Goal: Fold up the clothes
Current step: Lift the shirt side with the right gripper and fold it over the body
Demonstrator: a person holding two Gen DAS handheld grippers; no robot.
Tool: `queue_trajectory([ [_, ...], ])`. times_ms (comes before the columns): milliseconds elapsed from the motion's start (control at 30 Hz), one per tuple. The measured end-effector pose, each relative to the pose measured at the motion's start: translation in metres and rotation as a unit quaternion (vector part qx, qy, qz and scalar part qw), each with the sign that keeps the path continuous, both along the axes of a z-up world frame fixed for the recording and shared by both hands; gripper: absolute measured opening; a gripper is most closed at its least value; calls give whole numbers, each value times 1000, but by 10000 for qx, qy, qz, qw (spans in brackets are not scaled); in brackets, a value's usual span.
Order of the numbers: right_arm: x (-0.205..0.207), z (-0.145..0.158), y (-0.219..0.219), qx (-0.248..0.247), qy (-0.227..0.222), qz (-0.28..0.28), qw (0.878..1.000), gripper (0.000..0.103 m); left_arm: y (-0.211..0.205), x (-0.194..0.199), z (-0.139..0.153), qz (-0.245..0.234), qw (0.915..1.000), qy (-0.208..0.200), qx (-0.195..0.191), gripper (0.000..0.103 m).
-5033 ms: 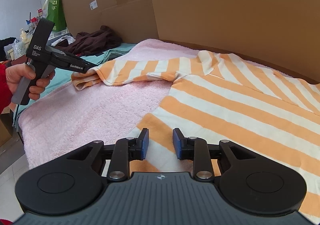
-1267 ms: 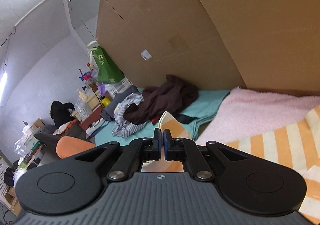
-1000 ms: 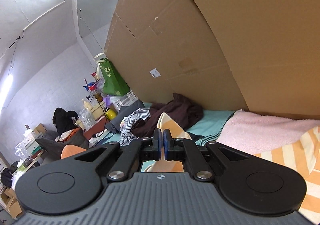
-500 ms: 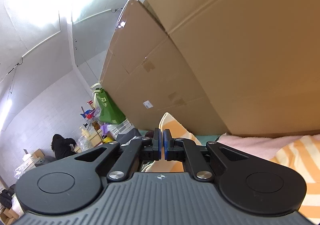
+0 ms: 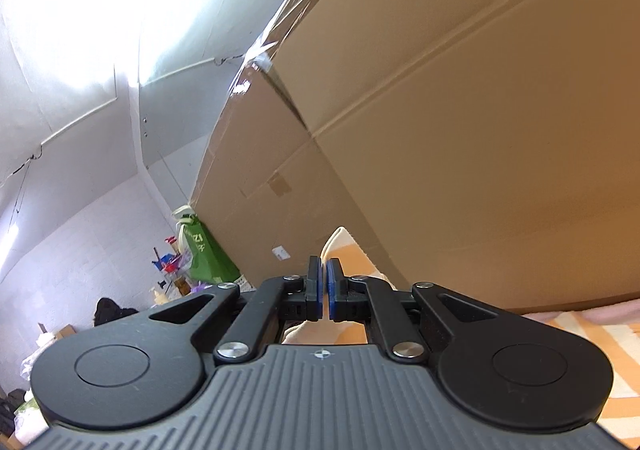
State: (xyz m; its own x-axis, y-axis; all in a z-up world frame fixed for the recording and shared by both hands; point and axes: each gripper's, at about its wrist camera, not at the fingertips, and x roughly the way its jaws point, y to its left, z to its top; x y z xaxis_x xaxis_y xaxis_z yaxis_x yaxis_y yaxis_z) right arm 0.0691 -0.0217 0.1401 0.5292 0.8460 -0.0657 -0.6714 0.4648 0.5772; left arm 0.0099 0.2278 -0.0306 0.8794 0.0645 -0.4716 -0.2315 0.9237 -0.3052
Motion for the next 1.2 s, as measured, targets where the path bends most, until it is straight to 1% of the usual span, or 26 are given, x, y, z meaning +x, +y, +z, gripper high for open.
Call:
queue_trajectory([
  [233,5,-3,-38,187,71,-349,9992,4,-13,6,-2,-135,9998,34,128,10],
  [333,5,-7,-54,190,58,-525,9984,4,-18,7,-2,-155,9997,25,162,16],
  [667,11,-17,-102,324,235,-1086,9933,4,-38,12,-3,-324,9989,99,334,16],
  [700,12,-19,-105,325,256,-1136,9927,4,-39,13,-2,-336,9989,94,327,17],
  [767,15,-21,-110,330,278,-1213,9917,4,-43,14,-1,-361,9988,81,307,26],
  [800,16,-23,-114,348,282,-1249,9912,4,-45,15,-1,-388,9987,67,322,27],
  [933,21,-27,-128,446,307,-1393,9888,4,-56,18,0,-453,9980,46,443,28],
  [1067,24,-31,-143,469,319,-1573,9859,4,-63,21,-1,-503,9979,72,390,28],
  [1200,25,-37,-162,618,338,-1743,9822,4,-73,25,-2,-602,9972,80,446,28],
])
